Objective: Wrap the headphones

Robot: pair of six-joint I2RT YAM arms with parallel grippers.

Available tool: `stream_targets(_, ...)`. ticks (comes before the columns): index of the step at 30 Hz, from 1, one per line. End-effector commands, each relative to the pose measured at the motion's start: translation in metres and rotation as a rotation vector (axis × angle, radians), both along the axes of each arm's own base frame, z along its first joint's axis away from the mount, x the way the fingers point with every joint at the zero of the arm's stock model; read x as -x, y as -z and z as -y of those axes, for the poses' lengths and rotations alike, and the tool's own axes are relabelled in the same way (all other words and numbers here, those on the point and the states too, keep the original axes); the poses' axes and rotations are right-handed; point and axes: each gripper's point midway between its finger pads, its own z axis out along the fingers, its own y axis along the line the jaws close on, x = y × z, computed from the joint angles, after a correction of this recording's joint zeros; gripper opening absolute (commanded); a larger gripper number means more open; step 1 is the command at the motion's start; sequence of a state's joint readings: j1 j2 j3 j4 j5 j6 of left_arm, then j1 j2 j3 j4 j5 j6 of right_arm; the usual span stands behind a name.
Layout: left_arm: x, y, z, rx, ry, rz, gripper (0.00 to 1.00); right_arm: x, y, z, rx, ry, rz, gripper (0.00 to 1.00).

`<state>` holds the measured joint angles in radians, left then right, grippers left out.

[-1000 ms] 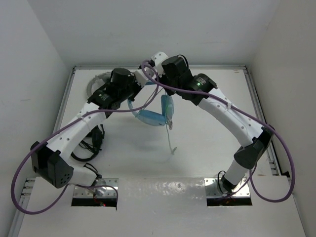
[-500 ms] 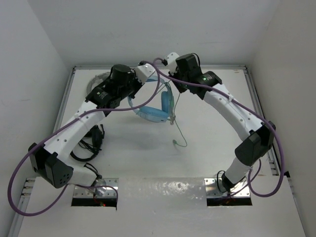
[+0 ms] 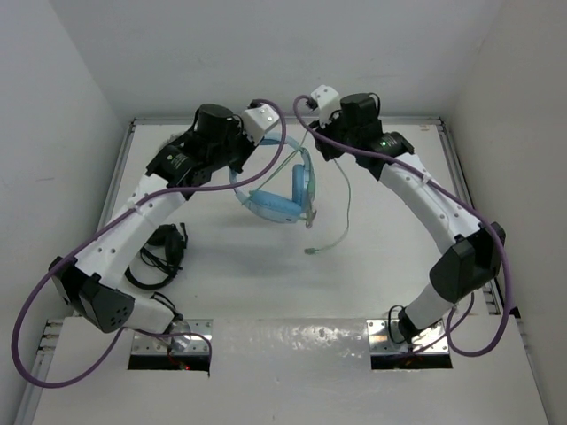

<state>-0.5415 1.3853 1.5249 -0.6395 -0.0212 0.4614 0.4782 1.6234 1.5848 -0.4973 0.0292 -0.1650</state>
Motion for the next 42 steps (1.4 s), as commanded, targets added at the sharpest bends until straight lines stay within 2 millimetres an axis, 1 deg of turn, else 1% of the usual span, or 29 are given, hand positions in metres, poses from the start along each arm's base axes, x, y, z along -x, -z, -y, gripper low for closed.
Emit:
stream_targets(1,0.040,-0.015,0.018,0.097,0.141,-0.117,0.00,-0.045,-0.022,0.035,-0.188,0.108,0.106,0.39)
stream_targets(2,0.042,-0.024,0.022,0.127,0.154,-0.118,0.00,-0.041,-0.009,0.030,-0.227,0.085,0.073,0.40)
stream_targets(4,0.050,-0.030,0.032,0.189,0.174,-0.173,0.00,-0.035,-0.011,0.008,-0.314,-0.025,0.080,0.48)
stream_targets(5,0.050,-0.040,0.038,0.231,0.175,-0.183,0.00,-0.027,0.003,0.000,-0.366,-0.042,0.033,0.51)
stream_targets(6,0.053,-0.043,0.042,0.251,0.189,-0.207,0.00,-0.025,-0.001,-0.012,-0.418,-0.105,0.053,0.54)
stream_targets(7,0.050,-0.044,0.047,0.267,0.191,-0.228,0.00,-0.025,0.001,-0.016,-0.449,-0.115,0.056,0.56)
stream_targets(8,0.049,-0.064,0.049,0.311,0.196,-0.213,0.00,-0.021,0.019,-0.018,-0.485,-0.100,0.015,0.57)
stream_targets(9,0.053,-0.067,0.054,0.326,0.221,-0.238,0.00,-0.027,0.014,-0.022,-0.520,-0.111,0.061,0.58)
stream_targets(10,0.049,-0.083,0.059,0.350,0.233,-0.220,0.00,-0.025,0.027,-0.024,-0.553,-0.100,0.031,0.58)
stream_targets(11,0.052,-0.088,0.061,0.366,0.248,-0.233,0.00,-0.033,0.027,-0.029,-0.583,-0.114,0.062,0.58)
stream_targets(13,0.048,-0.103,0.067,0.392,0.258,-0.220,0.00,-0.034,0.027,-0.041,-0.640,-0.158,0.047,0.63)
stream_targets(15,0.042,-0.103,0.069,0.395,0.241,-0.228,0.00,-0.041,0.032,-0.046,-0.667,-0.162,0.037,0.65)
stream_targets(16,0.040,-0.111,0.068,0.407,0.232,-0.213,0.00,-0.043,0.035,-0.045,-0.669,-0.153,0.036,0.65)
stream_targets(20,0.029,-0.116,0.065,0.441,0.190,-0.219,0.00,-0.047,0.046,-0.037,-0.679,-0.111,-0.002,0.67)
stream_targets(23,0.021,-0.119,0.058,0.489,0.156,-0.232,0.00,-0.050,0.058,-0.019,-0.679,-0.042,-0.081,0.68)
stream_targets(25,0.019,-0.119,0.054,0.505,0.151,-0.244,0.00,-0.048,0.062,0.004,-0.660,0.016,-0.122,0.69)
stream_targets(26,0.018,-0.120,0.051,0.509,0.143,-0.244,0.00,-0.048,0.069,0.025,-0.661,0.067,-0.137,0.71)
stream_targets(27,0.018,-0.120,0.049,0.515,0.138,-0.249,0.00,-0.043,0.059,0.038,-0.670,0.092,-0.117,0.76)
stream_targets(28,0.016,-0.118,0.048,0.522,0.130,-0.255,0.00,-0.038,0.069,0.062,-0.660,0.140,-0.125,0.89)
stream_targets(29,0.015,-0.118,0.047,0.533,0.126,-0.254,0.00,-0.036,0.058,0.071,-0.662,0.156,-0.105,0.98)
stream_targets(30,0.012,-0.123,0.049,0.553,0.128,-0.239,0.00,-0.025,0.055,0.081,-0.615,0.159,-0.071,0.99)
stream_targets(32,0.008,-0.126,0.049,0.584,0.114,-0.238,0.00,-0.007,0.074,0.100,-0.486,0.196,-0.075,0.99)
stream_targets(34,0.003,-0.131,0.051,0.609,0.107,-0.234,0.00,0.008,0.070,0.103,-0.453,0.186,-0.063,0.99)
stream_targets(36,-0.001,-0.136,0.052,0.634,0.088,-0.233,0.00,0.024,0.081,0.100,-0.445,0.147,-0.083,0.92)
stream_targets(37,-0.004,-0.138,0.052,0.642,0.080,-0.224,0.00,0.026,0.071,0.098,-0.453,0.122,-0.037,0.85)
stream_targets(38,-0.005,-0.140,0.052,0.651,0.074,-0.219,0.00,0.034,0.084,0.098,-0.451,0.115,-0.049,0.67)
stream_targets(39,-0.008,-0.143,0.052,0.667,0.064,-0.213,0.00,0.037,0.085,0.094,-0.470,0.094,-0.039,0.60)
stream_targets(41,-0.015,-0.146,0.051,0.687,0.032,-0.204,0.00,0.043,0.086,0.084,-0.530,0.053,0.011,0.67)
stream_targets(42,-0.019,-0.147,0.049,0.688,0.009,-0.194,0.00,0.038,0.071,0.079,-0.552,0.024,0.105,0.71)
